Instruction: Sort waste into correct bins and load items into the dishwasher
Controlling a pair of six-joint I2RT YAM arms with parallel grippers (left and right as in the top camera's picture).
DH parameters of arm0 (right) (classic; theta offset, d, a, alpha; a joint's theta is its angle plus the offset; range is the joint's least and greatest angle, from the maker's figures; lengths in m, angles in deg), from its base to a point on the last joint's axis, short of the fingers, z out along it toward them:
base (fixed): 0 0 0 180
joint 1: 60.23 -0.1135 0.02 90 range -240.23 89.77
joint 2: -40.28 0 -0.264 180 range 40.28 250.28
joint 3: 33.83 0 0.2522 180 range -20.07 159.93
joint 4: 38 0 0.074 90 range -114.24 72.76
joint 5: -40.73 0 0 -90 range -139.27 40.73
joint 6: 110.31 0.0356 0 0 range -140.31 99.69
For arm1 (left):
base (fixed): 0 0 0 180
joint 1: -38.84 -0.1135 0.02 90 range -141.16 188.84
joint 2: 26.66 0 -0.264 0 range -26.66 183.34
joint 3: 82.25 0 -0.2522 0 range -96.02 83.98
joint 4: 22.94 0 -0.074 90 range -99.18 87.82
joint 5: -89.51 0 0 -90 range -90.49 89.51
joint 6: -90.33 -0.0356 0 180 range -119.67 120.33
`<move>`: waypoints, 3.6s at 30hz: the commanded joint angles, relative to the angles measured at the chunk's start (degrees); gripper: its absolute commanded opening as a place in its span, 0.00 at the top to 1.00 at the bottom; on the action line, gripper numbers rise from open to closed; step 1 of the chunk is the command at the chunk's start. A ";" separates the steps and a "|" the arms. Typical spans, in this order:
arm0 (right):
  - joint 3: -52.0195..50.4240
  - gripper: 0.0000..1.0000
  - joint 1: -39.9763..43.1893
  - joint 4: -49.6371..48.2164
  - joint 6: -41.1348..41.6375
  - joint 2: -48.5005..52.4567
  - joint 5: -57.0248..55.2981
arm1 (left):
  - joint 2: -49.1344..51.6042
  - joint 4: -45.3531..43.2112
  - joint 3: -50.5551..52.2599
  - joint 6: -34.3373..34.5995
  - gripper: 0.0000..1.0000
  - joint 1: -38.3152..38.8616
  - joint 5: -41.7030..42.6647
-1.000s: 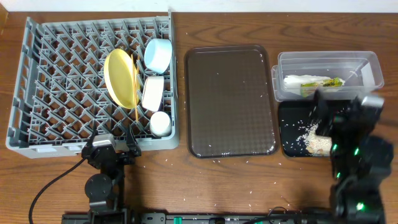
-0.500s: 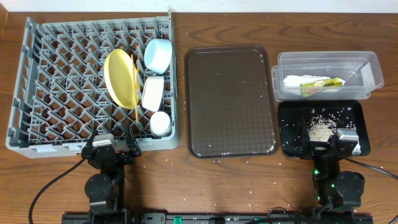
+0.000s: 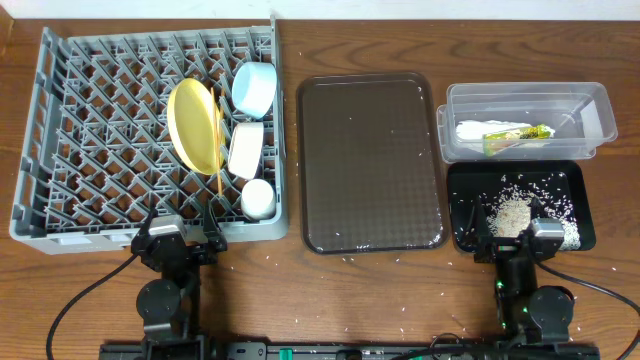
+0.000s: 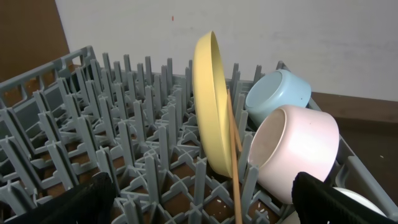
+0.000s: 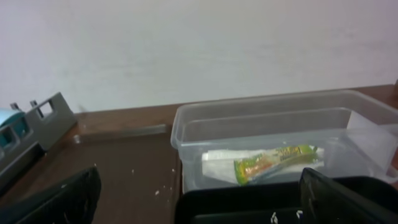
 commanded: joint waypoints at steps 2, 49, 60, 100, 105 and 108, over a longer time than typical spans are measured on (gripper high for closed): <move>-0.26 0.01 -0.52 2.29 0.57 -1.33 -0.81 | -0.26 2.08 1.07 -0.46 0.09 -0.26 -0.92; -0.24 0.01 -0.52 4.98 0.59 -1.16 -0.15 | -0.26 2.10 1.07 -0.46 0.08 -0.26 -0.92; -0.24 0.01 -0.52 4.98 0.59 -0.94 -0.13 | -0.26 2.08 1.07 -0.46 0.08 -0.26 -0.92; -0.24 0.01 -0.52 4.98 0.59 -0.94 -0.15 | -0.26 2.08 1.07 -0.46 0.08 -0.26 -0.90; -0.24 0.01 -0.52 4.98 0.59 -0.94 -0.15 | -0.26 2.08 1.07 -0.46 0.08 -0.26 -0.92; -0.24 0.01 -0.52 4.98 0.59 -0.94 -0.15 | -0.26 2.08 1.07 -0.46 0.08 -0.26 -0.92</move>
